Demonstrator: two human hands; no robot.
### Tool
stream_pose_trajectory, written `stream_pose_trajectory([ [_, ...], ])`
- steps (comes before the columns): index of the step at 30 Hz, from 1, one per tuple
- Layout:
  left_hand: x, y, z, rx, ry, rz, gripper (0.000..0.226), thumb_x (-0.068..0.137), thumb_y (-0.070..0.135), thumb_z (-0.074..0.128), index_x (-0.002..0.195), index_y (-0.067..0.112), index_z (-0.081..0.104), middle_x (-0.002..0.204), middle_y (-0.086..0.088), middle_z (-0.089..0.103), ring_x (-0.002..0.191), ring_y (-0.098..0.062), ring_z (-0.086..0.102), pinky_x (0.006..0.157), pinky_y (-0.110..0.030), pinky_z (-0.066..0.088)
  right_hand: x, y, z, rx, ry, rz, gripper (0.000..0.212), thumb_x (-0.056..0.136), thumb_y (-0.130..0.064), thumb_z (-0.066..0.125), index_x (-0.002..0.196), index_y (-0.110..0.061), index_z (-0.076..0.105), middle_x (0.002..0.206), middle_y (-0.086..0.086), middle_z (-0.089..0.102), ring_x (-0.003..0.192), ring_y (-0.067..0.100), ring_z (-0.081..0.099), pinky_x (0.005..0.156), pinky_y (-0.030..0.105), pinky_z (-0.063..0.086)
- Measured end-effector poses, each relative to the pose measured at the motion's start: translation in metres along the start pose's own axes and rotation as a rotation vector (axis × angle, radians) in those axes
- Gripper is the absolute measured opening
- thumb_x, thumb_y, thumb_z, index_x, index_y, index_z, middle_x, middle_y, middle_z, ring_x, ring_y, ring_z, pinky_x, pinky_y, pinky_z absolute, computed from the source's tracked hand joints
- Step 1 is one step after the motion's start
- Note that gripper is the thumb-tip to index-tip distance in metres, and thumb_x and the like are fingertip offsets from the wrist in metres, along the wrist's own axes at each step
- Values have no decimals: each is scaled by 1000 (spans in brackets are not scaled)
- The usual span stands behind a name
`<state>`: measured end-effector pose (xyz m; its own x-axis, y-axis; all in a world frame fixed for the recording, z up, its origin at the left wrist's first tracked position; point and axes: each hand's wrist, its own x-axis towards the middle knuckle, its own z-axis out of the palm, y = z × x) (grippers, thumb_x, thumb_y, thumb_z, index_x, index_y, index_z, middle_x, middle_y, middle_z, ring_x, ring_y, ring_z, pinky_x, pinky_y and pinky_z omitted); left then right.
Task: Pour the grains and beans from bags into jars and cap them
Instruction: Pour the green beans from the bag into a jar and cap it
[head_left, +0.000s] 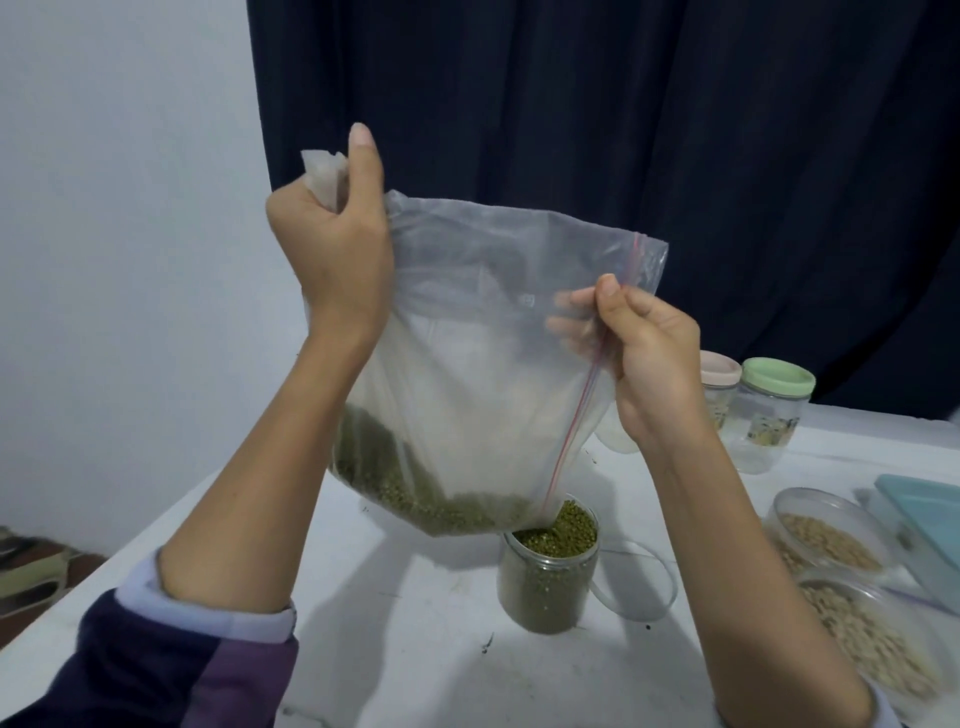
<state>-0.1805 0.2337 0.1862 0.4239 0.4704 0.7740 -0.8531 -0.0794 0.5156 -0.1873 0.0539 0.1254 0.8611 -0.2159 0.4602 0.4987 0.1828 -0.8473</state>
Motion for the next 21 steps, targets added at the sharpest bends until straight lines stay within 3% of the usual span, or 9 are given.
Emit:
stream_pose_trajectory([
  [21,14,-13,0,33,3,-6,72,95,14,52,31,34,28,35,18,24,35,-2,26,44,-11,22,19,15,9,79,-16,11,26,96,-13,53,77,-6,70,78,3,74,77,17,71,75,23,56],
])
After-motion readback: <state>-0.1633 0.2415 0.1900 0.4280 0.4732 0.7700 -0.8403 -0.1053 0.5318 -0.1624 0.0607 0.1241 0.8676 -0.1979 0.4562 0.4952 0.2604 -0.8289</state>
